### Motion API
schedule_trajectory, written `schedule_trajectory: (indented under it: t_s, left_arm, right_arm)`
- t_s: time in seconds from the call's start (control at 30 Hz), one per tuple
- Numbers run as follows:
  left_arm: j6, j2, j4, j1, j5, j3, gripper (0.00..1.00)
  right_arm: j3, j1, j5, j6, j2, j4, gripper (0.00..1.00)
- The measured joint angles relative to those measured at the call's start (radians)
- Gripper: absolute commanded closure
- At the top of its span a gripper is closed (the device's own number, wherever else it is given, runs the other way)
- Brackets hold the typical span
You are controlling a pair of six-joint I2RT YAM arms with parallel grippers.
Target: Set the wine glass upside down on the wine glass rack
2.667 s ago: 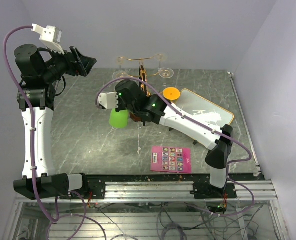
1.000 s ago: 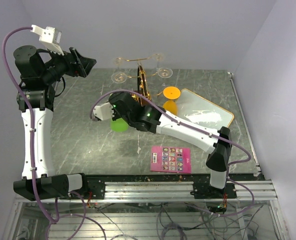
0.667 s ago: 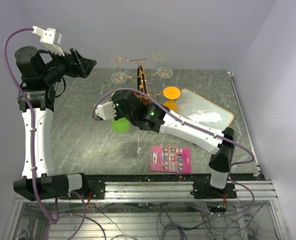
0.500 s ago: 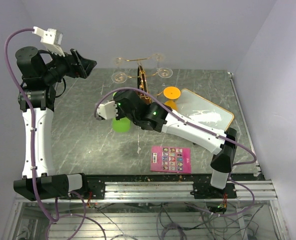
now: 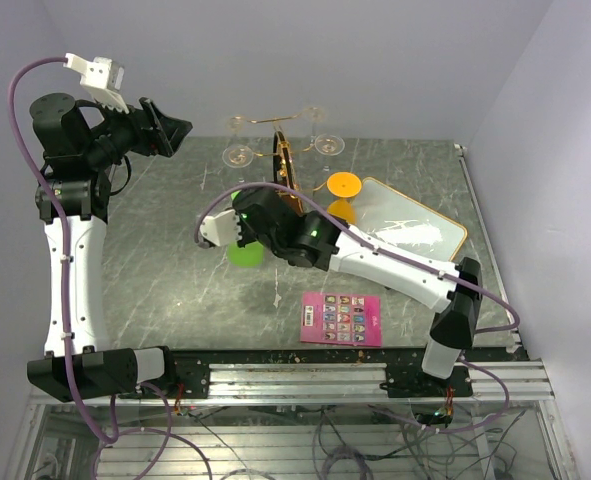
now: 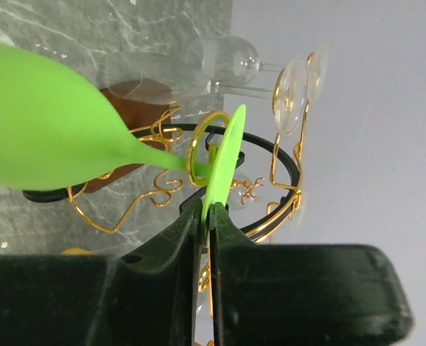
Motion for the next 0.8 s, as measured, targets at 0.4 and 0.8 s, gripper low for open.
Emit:
schedule_trajectory:
  t_s: [0.4,0.8]
  left_arm:
    - [0.005,0.0,0.0,0.0,0.0,-0.001,0.08]
    - [0.034,0.006,-0.001,0.0,-0.012,-0.004,0.09]
  right_arm:
    - [-0.045,0.008,0.0,0.0,-0.02,-0.001,0.8]
    - [-0.063,0.007,-0.024,0.031,-0.068,-0.032,0.52]
